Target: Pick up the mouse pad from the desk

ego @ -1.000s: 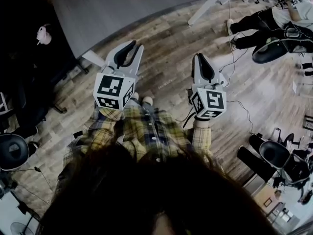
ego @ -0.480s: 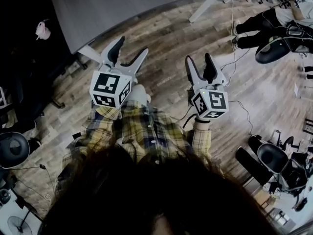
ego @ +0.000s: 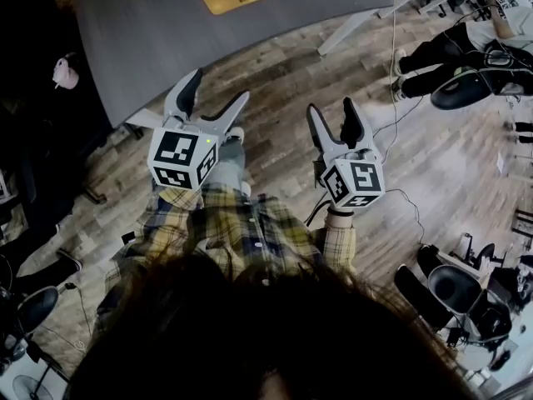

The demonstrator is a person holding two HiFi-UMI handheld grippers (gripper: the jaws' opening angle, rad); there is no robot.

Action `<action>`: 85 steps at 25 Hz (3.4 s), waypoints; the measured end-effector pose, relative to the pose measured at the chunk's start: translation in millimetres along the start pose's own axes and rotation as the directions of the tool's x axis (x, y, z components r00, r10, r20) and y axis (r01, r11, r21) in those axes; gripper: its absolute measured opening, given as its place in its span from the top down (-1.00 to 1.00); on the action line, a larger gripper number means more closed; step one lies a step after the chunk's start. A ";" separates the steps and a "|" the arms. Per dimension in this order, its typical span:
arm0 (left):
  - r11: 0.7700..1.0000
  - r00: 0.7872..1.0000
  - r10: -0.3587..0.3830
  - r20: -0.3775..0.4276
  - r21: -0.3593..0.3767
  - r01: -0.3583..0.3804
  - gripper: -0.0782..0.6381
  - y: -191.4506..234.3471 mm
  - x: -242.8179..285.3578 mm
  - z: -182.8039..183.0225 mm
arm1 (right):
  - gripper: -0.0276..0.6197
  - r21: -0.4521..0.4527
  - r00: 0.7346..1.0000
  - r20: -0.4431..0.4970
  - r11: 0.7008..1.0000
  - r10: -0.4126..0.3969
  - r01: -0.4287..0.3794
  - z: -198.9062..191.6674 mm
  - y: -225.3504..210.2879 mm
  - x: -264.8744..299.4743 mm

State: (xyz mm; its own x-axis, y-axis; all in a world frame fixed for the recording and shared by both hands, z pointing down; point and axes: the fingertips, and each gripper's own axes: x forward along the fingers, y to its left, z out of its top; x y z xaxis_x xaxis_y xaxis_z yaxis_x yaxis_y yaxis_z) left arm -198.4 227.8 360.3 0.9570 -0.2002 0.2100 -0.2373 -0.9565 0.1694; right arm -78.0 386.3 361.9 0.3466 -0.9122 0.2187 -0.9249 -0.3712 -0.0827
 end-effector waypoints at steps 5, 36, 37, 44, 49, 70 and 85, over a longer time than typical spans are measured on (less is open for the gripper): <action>0.999 1.000 -0.015 0.008 0.031 0.015 -0.30 27.0 50.6 35.5 | -0.10 0.015 0.999 0.031 1.000 -0.015 0.014 26.2 -22.5 45.6; 0.995 0.998 0.063 -0.025 -0.071 -0.064 -0.34 192.8 160.1 56.8 | -0.22 0.015 0.992 -0.077 0.995 0.099 -0.098 56.5 -32.8 272.4; 0.994 0.997 0.076 -0.023 -0.075 -0.077 -0.34 197.3 163.5 57.4 | -0.22 0.014 0.991 -0.079 0.994 0.109 -0.108 57.5 -35.2 280.7; 0.973 0.979 0.201 -0.019 -0.108 -0.202 -0.33 233.6 194.2 63.9 | -0.22 -0.004 0.968 -0.108 0.974 0.227 -0.228 66.0 -51.3 353.8; 0.948 0.957 0.290 -0.015 -0.133 -0.289 -0.33 255.1 224.7 77.3 | -0.22 -0.016 0.941 -0.131 0.948 0.313 -0.317 80.1 -68.4 407.9; 0.731 0.751 0.660 -0.025 -0.211 -0.649 -0.33 285.9 288.5 94.5 | -0.22 -0.039 0.725 -0.217 0.736 0.654 -0.676 102.6 -106.5 542.8; 0.709 0.733 0.678 -0.055 -0.214 -0.671 -0.33 302.6 288.9 92.2 | -0.22 -0.014 0.695 -0.237 0.713 0.679 -0.701 98.1 -94.9 562.0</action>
State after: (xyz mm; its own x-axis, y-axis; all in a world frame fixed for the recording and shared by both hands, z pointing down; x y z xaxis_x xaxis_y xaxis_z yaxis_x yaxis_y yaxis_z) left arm 21.7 -139.0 383.4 0.5319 -0.7832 0.3220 -0.8467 -0.4989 0.1852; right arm 219.9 -108.2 397.3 -0.4238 -0.8450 0.3261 -0.9046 0.3769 -0.1991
